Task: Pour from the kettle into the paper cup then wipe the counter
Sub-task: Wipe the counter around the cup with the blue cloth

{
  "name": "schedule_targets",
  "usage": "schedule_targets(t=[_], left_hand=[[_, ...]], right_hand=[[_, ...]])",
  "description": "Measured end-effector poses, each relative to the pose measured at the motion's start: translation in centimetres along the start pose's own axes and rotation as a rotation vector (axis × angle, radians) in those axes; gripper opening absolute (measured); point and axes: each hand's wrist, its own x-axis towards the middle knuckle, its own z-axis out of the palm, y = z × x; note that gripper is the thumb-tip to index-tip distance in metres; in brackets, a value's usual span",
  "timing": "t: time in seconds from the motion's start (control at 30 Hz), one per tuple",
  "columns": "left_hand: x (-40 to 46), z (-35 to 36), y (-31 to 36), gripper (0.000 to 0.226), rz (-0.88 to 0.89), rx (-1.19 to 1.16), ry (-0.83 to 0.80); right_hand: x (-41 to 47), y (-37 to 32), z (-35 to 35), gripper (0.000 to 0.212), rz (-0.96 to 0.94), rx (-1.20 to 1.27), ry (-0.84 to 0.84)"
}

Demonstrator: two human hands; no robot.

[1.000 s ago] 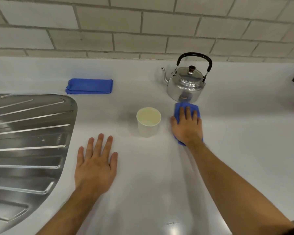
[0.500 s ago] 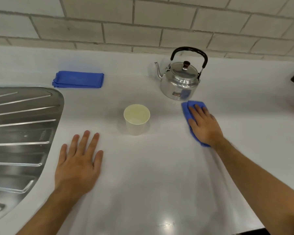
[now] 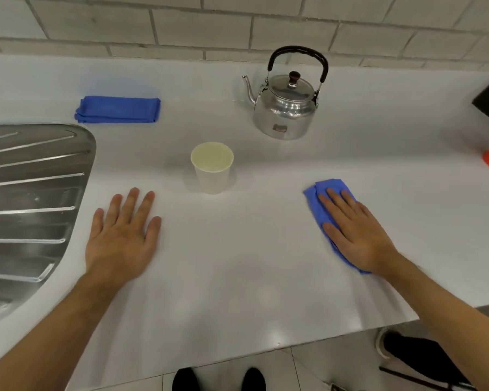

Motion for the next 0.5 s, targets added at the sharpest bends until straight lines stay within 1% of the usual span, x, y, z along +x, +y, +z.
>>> schedule_targets(t=[0.13, 0.2, 0.27, 0.43, 0.5], left_hand=[[0.2, 0.0, 0.0, 0.059, -0.001, 0.015, -0.018], [0.2, 0.1, -0.1, 0.059, 0.001, 0.012, -0.018], [0.3, 0.2, -0.1, 0.059, 0.004, 0.004, -0.011], [0.3, 0.0, -0.2, 0.060, 0.012, -0.018, -0.026], [0.4, -0.6, -0.4, 0.059, 0.023, -0.103, -0.014]], right_hand=[[-5.3, -2.5, 1.1, 0.067, 0.160, -0.035, 0.040], [-6.5, -5.0, 1.5, 0.069, 0.248, -0.042, 0.058], [-6.9, -8.0, 1.9, 0.071, 0.291, -0.052, 0.063], [-6.4, -16.4, 3.2, 0.069, 0.258, -0.031, 0.070], [-5.9, -20.4, 3.8, 0.068, 0.206, -0.007, 0.070]])
